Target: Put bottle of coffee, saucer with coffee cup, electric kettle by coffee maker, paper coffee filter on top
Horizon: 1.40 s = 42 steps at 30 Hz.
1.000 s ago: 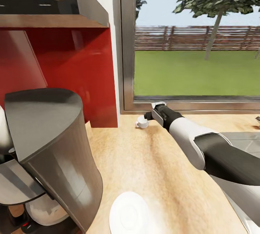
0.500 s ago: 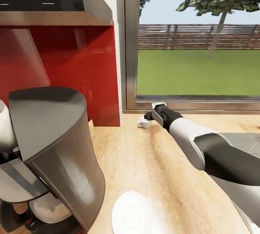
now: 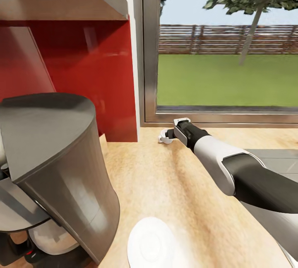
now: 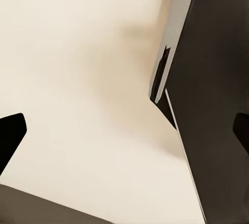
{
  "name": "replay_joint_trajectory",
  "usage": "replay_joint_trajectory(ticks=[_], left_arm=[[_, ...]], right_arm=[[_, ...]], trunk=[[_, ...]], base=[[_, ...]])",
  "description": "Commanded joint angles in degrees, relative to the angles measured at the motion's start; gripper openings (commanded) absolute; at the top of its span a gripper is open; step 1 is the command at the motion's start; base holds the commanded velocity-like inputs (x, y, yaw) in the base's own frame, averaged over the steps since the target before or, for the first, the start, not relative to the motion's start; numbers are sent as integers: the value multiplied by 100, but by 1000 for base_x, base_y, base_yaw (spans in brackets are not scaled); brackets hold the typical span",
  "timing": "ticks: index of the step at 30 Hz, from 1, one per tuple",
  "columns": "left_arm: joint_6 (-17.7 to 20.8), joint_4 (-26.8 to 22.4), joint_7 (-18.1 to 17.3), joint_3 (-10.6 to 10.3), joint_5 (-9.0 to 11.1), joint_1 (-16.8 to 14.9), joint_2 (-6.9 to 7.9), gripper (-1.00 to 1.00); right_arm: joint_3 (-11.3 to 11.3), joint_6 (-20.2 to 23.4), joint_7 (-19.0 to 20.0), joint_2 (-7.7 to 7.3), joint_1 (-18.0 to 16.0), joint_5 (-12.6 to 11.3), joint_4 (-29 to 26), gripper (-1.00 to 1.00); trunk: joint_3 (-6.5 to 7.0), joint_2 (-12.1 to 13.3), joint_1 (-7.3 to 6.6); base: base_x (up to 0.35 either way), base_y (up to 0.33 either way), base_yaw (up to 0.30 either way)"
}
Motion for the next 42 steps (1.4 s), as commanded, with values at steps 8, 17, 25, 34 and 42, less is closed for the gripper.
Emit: replay_joint_trajectory(ticks=[8,17,25,34,42], left_arm=[[-3,-15,24,-50,45,6,0,100],[-3,-15,24,-50,45,9,2,100],[-3,-15,24,-50,45,7,4,100],[-3,-15,24,-50,45,10,3,100],[-2,-7,24,-50,45,12,5,100]], right_arm=[[48,28,-32,1,-2,-58,-8,100],[48,28,-28,1,-2,-58,-6,100],[48,28,-28,1,-2,-58,-6,-100],[48,28,-28,1,-2,-58,-8,-100],[48,28,-28,1,-2,-59,-14,-100]], trunk=[[-11,-3,0],[-47,-83,44],[-47,-83,44],[-47,-83,44],[-47,-83,44]], base=[[0,0,0],[0,0,0],[0,0,0],[0,0,0],[0,0,0]])
